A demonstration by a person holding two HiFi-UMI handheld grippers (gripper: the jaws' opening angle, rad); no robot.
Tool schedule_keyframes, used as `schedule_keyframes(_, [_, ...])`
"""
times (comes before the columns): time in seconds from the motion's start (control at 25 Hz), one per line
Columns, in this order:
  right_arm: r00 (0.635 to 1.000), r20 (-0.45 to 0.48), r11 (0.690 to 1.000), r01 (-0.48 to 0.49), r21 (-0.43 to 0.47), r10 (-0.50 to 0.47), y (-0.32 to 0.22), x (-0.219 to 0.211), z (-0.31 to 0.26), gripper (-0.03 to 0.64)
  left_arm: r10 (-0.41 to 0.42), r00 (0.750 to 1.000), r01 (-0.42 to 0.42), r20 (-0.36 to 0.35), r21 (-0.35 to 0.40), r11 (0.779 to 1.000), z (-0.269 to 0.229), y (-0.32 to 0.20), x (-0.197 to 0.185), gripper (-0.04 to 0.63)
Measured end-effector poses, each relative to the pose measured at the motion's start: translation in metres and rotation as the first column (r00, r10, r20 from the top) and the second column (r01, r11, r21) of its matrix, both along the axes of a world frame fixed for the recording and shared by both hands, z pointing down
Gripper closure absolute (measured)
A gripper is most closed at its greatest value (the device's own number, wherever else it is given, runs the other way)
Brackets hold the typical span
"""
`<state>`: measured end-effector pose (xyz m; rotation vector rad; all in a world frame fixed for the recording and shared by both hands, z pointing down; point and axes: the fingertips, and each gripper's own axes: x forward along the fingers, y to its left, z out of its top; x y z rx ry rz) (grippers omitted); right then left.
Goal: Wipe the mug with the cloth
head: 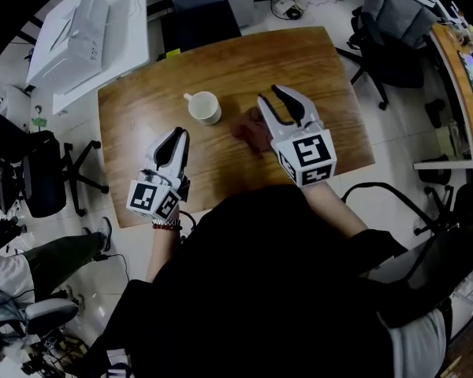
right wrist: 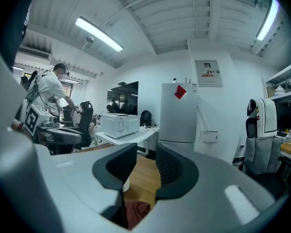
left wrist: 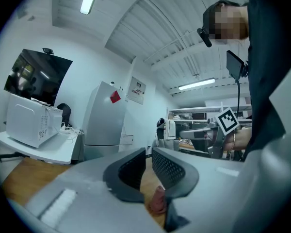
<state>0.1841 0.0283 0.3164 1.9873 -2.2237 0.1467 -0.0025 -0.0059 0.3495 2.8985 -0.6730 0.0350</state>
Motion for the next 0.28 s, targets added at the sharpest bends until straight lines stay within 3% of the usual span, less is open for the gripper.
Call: schedule_keyframes(0.28, [1.0,-0.002,1.0,0.002,-0.009,-0.002,0.0013,-0.0067,0.0051,0.492,0.011,1.0,-0.011,0.013,0.001,1.0,-0.0014,0.0018,-0.0017,0.561])
